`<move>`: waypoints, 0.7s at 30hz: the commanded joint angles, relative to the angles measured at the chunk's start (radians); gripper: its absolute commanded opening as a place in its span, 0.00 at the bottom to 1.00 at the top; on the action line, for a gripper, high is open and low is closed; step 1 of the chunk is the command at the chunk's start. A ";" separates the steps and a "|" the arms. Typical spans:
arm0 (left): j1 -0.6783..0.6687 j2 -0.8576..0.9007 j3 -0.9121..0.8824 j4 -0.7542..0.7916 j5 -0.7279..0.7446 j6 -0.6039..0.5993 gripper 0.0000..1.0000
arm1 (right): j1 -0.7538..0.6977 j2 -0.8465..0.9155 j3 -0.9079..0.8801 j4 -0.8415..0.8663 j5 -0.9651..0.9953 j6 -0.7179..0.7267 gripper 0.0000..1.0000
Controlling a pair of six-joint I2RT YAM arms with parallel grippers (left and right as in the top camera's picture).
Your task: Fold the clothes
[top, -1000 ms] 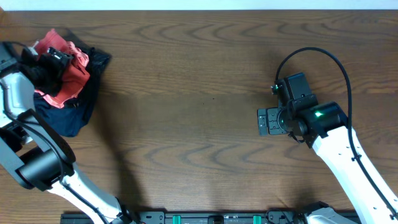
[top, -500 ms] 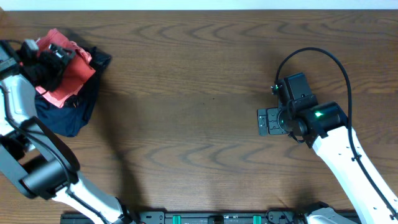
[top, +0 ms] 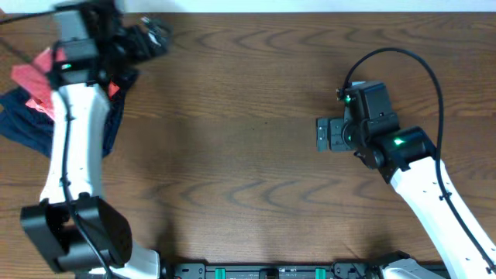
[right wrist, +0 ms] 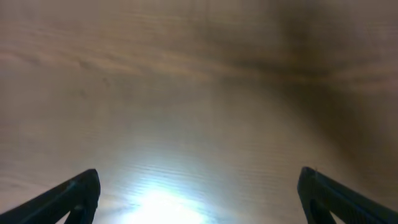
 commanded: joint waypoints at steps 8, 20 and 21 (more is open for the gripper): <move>-0.211 0.030 -0.006 -0.711 -0.369 0.037 0.98 | -0.265 0.006 0.014 -0.147 -0.292 0.006 0.99; -0.325 -0.330 -0.349 -0.621 -0.495 -0.062 0.98 | -0.331 -0.132 -0.070 -0.393 -0.249 0.003 0.99; -0.335 -0.400 -0.402 -0.575 -0.496 -0.063 0.98 | -0.328 -0.182 -0.102 -0.363 -0.250 0.003 0.99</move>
